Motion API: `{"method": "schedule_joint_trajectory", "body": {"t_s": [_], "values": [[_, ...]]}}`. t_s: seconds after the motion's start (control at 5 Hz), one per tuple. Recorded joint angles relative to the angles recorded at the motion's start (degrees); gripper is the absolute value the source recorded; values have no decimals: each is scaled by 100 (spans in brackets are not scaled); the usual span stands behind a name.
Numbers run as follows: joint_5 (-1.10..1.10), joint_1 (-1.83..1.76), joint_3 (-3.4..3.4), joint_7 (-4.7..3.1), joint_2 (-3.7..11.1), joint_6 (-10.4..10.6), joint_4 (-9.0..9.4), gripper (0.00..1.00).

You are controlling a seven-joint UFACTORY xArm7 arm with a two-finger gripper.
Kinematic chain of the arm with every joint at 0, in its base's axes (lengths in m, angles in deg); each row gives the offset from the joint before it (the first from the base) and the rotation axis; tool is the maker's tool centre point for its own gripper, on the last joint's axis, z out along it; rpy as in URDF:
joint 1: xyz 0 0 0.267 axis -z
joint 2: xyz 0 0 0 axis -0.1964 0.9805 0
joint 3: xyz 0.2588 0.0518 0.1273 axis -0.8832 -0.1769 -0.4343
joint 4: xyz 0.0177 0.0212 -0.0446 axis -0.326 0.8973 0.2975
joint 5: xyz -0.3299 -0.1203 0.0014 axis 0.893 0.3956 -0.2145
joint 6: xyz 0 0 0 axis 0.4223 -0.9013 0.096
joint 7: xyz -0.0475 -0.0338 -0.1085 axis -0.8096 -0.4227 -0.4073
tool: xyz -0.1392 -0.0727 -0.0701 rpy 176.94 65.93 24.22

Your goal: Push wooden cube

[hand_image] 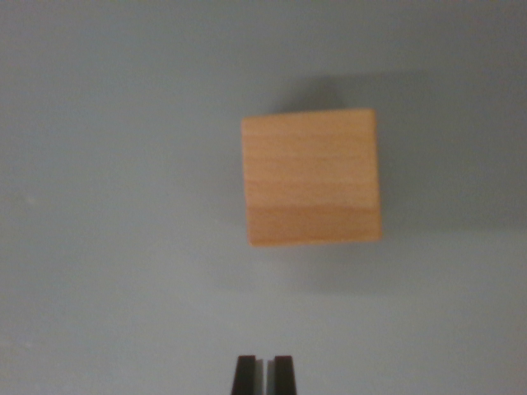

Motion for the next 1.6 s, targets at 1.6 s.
{"method": "schedule_joint_trajectory", "body": {"t_s": [1.6], "values": [[-12, 72, 75, -138, 107, 666, 538, 0]]}}
